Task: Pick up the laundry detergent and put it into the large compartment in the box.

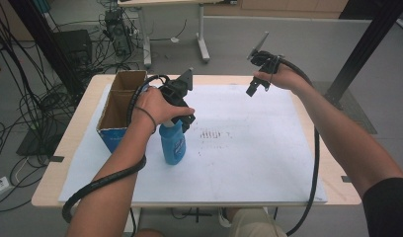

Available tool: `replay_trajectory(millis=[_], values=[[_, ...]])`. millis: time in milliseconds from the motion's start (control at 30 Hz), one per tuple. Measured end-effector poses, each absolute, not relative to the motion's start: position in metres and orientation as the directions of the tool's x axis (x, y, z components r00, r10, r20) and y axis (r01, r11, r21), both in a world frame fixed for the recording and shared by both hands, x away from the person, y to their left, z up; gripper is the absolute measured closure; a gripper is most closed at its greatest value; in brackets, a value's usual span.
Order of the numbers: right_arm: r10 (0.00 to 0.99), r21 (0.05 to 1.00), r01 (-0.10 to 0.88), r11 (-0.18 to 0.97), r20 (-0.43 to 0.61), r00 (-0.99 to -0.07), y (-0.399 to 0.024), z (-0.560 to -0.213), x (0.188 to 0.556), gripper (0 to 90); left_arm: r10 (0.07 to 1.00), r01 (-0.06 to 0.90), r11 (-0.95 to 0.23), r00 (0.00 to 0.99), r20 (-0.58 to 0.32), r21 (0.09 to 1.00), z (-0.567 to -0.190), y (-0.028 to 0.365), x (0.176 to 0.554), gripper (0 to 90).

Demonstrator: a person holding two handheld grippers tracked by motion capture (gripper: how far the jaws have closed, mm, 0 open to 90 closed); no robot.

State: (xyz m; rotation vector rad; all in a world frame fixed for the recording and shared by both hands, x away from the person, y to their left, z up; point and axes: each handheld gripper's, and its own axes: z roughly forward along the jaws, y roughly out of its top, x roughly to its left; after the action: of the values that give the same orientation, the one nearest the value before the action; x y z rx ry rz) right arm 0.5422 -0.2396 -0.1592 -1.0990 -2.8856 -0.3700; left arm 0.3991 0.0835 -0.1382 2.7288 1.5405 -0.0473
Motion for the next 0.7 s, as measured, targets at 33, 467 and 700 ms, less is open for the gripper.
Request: replay_trajectory(millis=[33, 467, 700], values=[[0.652, 0.208, 0.66, 0.722, 0.115, -0.749, -0.24, -0.159, 0.543, 7.3, 0.854, 0.854, -0.52, 0.519, -0.03, -0.01, -0.14, 0.083, 0.4, 6.4], [0.657, 0.2, 0.667, 0.718, 0.122, -0.744, -0.242, -0.163, 0.545, 7.2, 0.849, 0.849, -0.528, 0.527, -0.04, -0.02, -0.156, 0.082, 0.403, 6.4], [0.658, 0.202, 0.668, 0.716, 0.123, -0.743, -0.244, -0.163, 0.546, 7.2, 0.849, 0.849, -0.528, 0.527, -0.037, -0.024, -0.159, 0.083, 0.402, 6.4]])
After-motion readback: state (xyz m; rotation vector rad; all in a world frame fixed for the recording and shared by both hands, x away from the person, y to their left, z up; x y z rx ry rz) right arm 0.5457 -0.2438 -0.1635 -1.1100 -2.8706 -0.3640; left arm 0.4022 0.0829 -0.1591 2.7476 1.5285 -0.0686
